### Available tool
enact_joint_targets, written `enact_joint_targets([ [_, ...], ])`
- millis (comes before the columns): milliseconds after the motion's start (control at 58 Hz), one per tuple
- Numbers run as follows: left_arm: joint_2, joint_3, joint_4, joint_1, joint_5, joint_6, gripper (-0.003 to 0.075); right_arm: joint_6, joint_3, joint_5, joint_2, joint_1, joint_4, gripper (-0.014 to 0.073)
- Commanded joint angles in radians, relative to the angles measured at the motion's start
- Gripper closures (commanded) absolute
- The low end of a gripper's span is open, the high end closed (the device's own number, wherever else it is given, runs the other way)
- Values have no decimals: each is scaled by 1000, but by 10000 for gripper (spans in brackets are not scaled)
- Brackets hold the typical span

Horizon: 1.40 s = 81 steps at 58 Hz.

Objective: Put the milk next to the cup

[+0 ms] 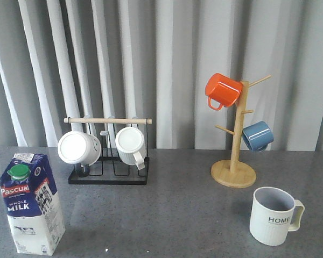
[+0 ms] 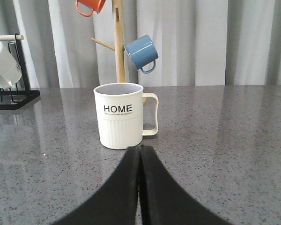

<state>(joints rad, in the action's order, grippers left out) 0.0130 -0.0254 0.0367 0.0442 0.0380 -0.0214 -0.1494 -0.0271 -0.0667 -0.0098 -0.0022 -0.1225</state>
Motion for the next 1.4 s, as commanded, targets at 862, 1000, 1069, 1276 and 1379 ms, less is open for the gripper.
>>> enact_joint_targets([
  [862, 10, 21, 2, -3, -139, 7, 726, 18, -7, 118, -13, -2, -18, 604],
  [1000, 8, 43, -37, -3, -344, -60, 726, 18, -2, 451, -11, -2, -9, 604],
  [1069, 0, 103, -62, -3, -299, -85, 726, 26, 42, 501, 17, -2, 13, 604],
  [1276, -287, 346, -51, -3, -175, -70, 726, 267, 283, 318, 370, -2, 30, 604],
  [1379, -467, 404, -51, -3, -191, -81, 726, 275, 347, 339, 564, 0, 105, 604],
])
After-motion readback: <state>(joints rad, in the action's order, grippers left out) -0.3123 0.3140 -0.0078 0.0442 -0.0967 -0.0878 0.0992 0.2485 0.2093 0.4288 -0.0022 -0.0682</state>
